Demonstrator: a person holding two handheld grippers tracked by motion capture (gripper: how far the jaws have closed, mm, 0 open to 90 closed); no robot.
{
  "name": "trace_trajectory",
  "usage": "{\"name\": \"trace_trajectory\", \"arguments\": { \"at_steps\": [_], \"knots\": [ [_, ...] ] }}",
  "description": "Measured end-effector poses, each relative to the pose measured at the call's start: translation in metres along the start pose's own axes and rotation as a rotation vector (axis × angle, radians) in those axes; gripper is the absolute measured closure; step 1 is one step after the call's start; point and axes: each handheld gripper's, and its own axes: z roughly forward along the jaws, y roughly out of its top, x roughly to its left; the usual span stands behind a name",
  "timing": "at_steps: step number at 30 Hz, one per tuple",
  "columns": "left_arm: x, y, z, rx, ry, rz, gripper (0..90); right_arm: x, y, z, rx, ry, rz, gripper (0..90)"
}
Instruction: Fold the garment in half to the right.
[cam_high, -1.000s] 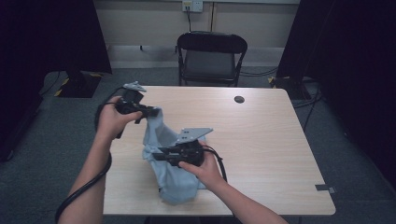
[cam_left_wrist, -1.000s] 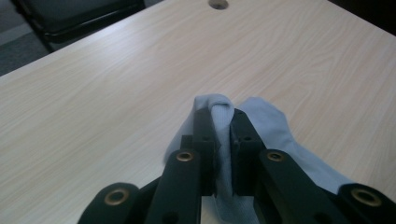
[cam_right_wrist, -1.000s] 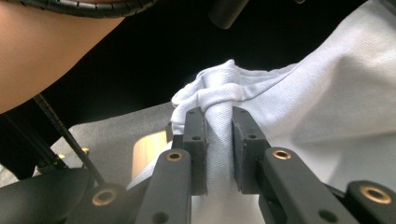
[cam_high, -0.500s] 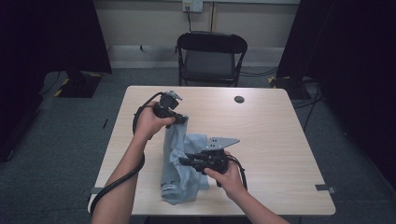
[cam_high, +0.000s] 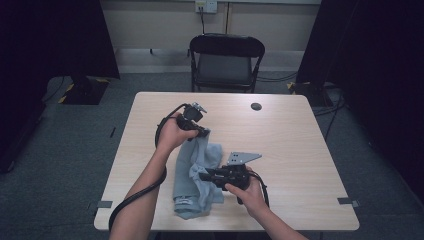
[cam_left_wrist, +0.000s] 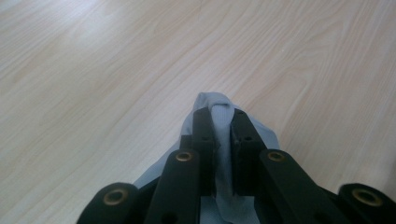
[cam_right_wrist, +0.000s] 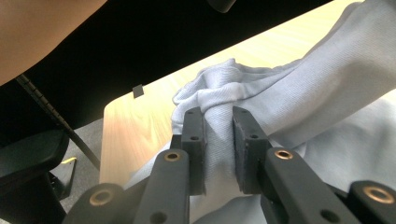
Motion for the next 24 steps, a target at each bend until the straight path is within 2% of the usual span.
{"name": "trace_trajectory", "arguments": {
  "at_steps": [11,24],
  "knots": [
    [-0.006,0.006,0.020,0.022,0.009,0.011,83.1,-0.010,-0.014,-0.009,0.009,-0.025,0.026,76.0],
    [-0.015,0.012,0.034,0.025,0.011,0.025,82.7,-0.015,-0.023,-0.018,0.036,-0.059,0.017,74.1]
  ]
}}
